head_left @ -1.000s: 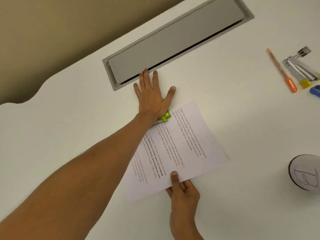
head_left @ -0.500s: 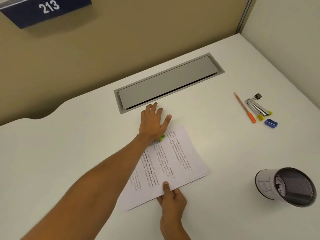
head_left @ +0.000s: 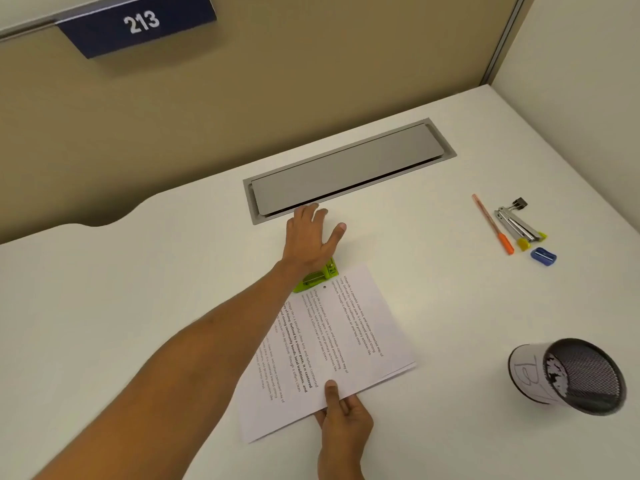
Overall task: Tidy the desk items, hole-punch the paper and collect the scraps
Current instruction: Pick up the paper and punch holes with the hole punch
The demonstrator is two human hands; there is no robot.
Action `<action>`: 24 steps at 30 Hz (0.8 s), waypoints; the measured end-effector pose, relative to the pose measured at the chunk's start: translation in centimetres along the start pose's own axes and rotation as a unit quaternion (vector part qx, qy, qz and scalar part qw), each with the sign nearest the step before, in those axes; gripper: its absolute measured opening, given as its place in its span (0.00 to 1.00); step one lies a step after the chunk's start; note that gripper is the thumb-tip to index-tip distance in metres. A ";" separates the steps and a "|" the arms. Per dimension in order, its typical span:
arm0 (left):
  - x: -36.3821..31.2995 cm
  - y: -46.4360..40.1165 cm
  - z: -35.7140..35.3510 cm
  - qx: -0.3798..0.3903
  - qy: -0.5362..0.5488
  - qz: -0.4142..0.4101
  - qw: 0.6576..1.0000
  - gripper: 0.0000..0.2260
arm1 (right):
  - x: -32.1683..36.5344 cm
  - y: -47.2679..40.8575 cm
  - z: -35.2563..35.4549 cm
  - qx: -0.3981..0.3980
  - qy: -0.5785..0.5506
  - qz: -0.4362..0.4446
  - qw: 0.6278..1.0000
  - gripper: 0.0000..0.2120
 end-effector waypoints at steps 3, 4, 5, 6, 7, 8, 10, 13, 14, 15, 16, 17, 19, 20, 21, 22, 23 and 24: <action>0.6 2.1 1.6 -0.087 0.059 0.042 0.994 0.26 | -0.4 0.5 1.3 0.002 0.023 0.004 1.000 0.05; 0.9 3.5 2.2 -0.121 0.077 0.060 0.988 0.23 | -0.5 0.7 1.8 0.007 0.032 0.006 0.999 0.05; 1.2 5.2 2.6 -0.152 0.093 0.075 0.981 0.20 | -0.5 1.0 2.1 0.013 0.042 0.007 0.999 0.05; 1.5 7.1 3.0 -0.178 0.109 0.089 0.974 0.16 | -0.5 1.2 2.6 0.017 0.053 0.009 0.998 0.05; 1.8 9.1 3.3 -0.197 0.127 0.101 0.967 0.12 | -0.4 1.4 3.0 0.019 0.066 0.013 0.998 0.06; 2.1 11.2 3.5 -0.206 0.146 0.112 0.961 0.08 | -0.4 1.5 3.3 0.023 0.080 0.019 0.996 0.06; 2.7 15.1 3.8 -0.187 0.180 0.136 0.956 0.03 | -0.1 1.7 3.7 0.036 0.104 0.028 0.994 0.05; 3.8 20.0 3.7 -0.124 0.216 0.174 0.953 0.03 | 0.2 1.5 4.0 0.060 0.131 0.037 0.989 0.03; 4.1 21.5 3.9 -0.106 0.223 0.189 0.950 0.03 | 0.3 1.4 4.0 0.065 0.144 0.041 0.987 0.04; 4.4 22.7 4.1 -0.093 0.231 0.204 0.947 0.02 | 0.3 1.3 4.1 0.072 0.155 0.043 0.984 0.05; 4.6 23.7 4.1 -0.080 0.240 0.220 0.942 0.02 | 0.4 1.0 4.1 0.079 0.163 0.044 0.982 0.06; 4.9 24.9 4.3 -0.070 0.248 0.236 0.937 0.03 | 0.3 1.0 4.1 0.088 0.176 0.045 0.979 0.06; 5.2 26.7 4.5 -0.048 0.259 0.260 0.929 0.05 | 0.3 0.9 3.9 0.102 0.205 0.045 0.972 0.06; 5.3 27.5 4.7 -0.039 0.265 0.270 0.925 0.06 | 0.2 0.9 3.9 0.109 0.222 0.045 0.968 0.06; 5.4 28.3 4.8 -0.033 0.272 0.281 0.920 0.07 | 0.2 0.9 3.9 0.119 0.240 0.044 0.963 0.05; 5.6 29.0 5.0 -0.025 0.282 0.290 0.914 0.08 | 0.2 1.0 3.7 0.127 0.255 0.039 0.958 0.04; 5.7 29.7 5.3 -0.017 0.294 0.299 0.908 0.08 | 0.1 1.1 3.6 0.136 0.269 0.035 0.953 0.04; 5.9 30.4 5.5 -0.009 0.306 0.307 0.901 0.09 | 0.2 1.2 3.4 0.146 0.280 0.030 0.948 0.03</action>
Point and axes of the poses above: each hand's wrist, its own y-axis away from the middle knuckle, its own z-axis out of the back of the hand, x = y × z, the point moved 3 cm from there along -y, towards the middle knuckle, and after that the axes turned 15 degrees about -z, right-handed, at the moved point
